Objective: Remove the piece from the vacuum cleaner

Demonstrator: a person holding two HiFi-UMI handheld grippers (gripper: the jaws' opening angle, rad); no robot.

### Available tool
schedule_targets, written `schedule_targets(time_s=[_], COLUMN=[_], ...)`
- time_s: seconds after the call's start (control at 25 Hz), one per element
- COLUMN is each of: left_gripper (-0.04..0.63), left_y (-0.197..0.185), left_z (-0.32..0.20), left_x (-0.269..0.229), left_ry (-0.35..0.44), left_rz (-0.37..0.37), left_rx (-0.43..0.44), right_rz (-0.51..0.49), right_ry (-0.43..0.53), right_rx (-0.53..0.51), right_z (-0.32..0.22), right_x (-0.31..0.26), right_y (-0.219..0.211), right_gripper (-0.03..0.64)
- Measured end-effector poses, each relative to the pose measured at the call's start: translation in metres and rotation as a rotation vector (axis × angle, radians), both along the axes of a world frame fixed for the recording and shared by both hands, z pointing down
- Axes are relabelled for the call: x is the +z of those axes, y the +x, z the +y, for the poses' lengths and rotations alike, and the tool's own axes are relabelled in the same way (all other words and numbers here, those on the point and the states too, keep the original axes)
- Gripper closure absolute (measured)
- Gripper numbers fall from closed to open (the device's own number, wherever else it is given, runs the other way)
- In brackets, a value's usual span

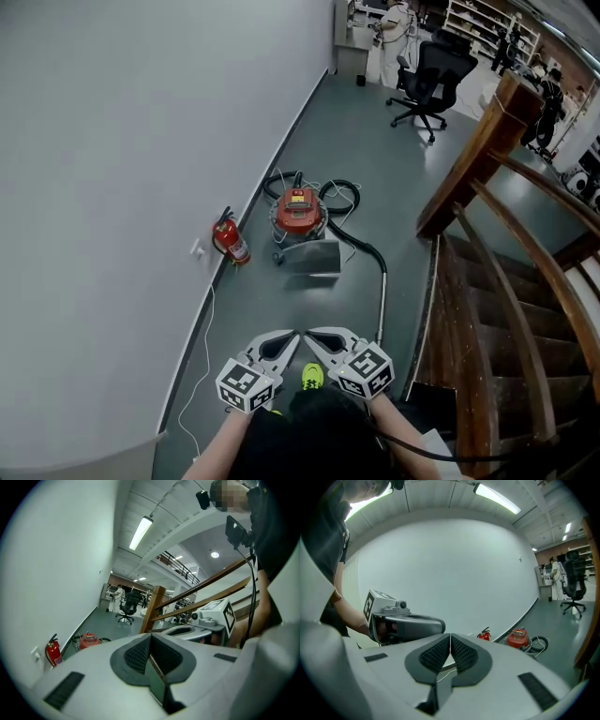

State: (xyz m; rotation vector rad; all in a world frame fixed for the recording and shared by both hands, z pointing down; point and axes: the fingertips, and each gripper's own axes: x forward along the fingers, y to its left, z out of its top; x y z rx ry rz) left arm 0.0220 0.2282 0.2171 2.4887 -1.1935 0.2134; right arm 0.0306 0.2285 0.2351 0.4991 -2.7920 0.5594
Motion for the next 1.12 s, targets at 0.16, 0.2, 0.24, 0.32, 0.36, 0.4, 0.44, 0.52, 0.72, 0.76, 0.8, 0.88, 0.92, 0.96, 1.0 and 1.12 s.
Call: schedule_targets(time_s=[0.16, 0.2, 0.24, 0.32, 0.36, 0.4, 0.44, 0.52, 0.72, 0.76, 0.8, 0.88, 0.92, 0.96, 1.0, 1.12], left_gripper=[0.586, 0.586, 0.586, 0.586, 0.586, 0.586, 0.586, 0.586, 0.586, 0.586, 0.586, 0.586, 0.586, 0.586, 0.586, 0.586], left_y=[0.006, 0.007, 0.009, 0.01, 0.009, 0.008, 0.007, 0.004, -0.007, -0.009, -0.01, -0.013, -0.014, -0.015, -0.015, -0.016], left_z=[-0.019, -0.023, -0.027, -0.032, -0.033, -0.035, -0.038, -0.043, -0.054, -0.058, -0.062, -0.071, -0.076, -0.081, -0.086, -0.106], left_x=[0.0, -0.001, -0.001, -0.001, -0.001, 0.0, 0.0, -0.001, 0.001, 0.003, 0.006, 0.01, 0.011, 0.012, 0.013, 0.013], left_ry=[0.007, 0.007, 0.005, 0.0, -0.002, -0.003, -0.003, -0.003, 0.0, -0.003, -0.006, -0.01, -0.011, -0.012, -0.013, -0.009], left_rz=[-0.008, -0.008, -0.005, 0.0, -0.001, -0.005, -0.007, -0.008, -0.016, -0.014, -0.01, -0.004, -0.005, -0.008, -0.009, -0.016], left_rx=[-0.006, -0.004, -0.004, -0.007, -0.008, -0.008, -0.009, -0.012, -0.011, -0.008, -0.007, -0.001, 0.006, 0.019, 0.034, 0.072], right_rz=[0.004, 0.001, -0.002, -0.008, -0.01, -0.011, -0.009, 0.0, 0.012, 0.015, 0.018, 0.025, 0.029, 0.031, 0.033, 0.034], right_ry=[0.001, -0.002, -0.006, -0.014, -0.016, -0.017, -0.018, -0.029, -0.042, -0.043, -0.045, -0.05, -0.053, -0.054, -0.055, -0.054], right_rx=[0.006, 0.011, 0.016, 0.024, 0.026, 0.028, 0.03, 0.038, 0.039, 0.038, 0.038, 0.044, 0.049, 0.055, 0.062, 0.08], right_z=[-0.02, -0.025, -0.029, -0.034, -0.036, -0.038, -0.04, -0.046, -0.056, -0.059, -0.062, -0.071, -0.075, -0.08, -0.085, -0.105], right_x=[0.001, 0.001, 0.001, 0.0, 0.0, 0.001, 0.002, 0.005, 0.011, 0.013, 0.015, 0.017, 0.018, 0.019, 0.019, 0.017], right_y=[0.008, 0.01, 0.012, 0.016, 0.016, 0.017, 0.017, 0.016, 0.007, 0.004, 0.003, -0.002, -0.004, -0.005, -0.007, -0.013], right_gripper=[0.601, 0.601, 0.601, 0.601, 0.601, 0.601, 0.601, 0.601, 0.601, 0.601, 0.601, 0.601, 0.601, 0.601, 0.601, 0.601])
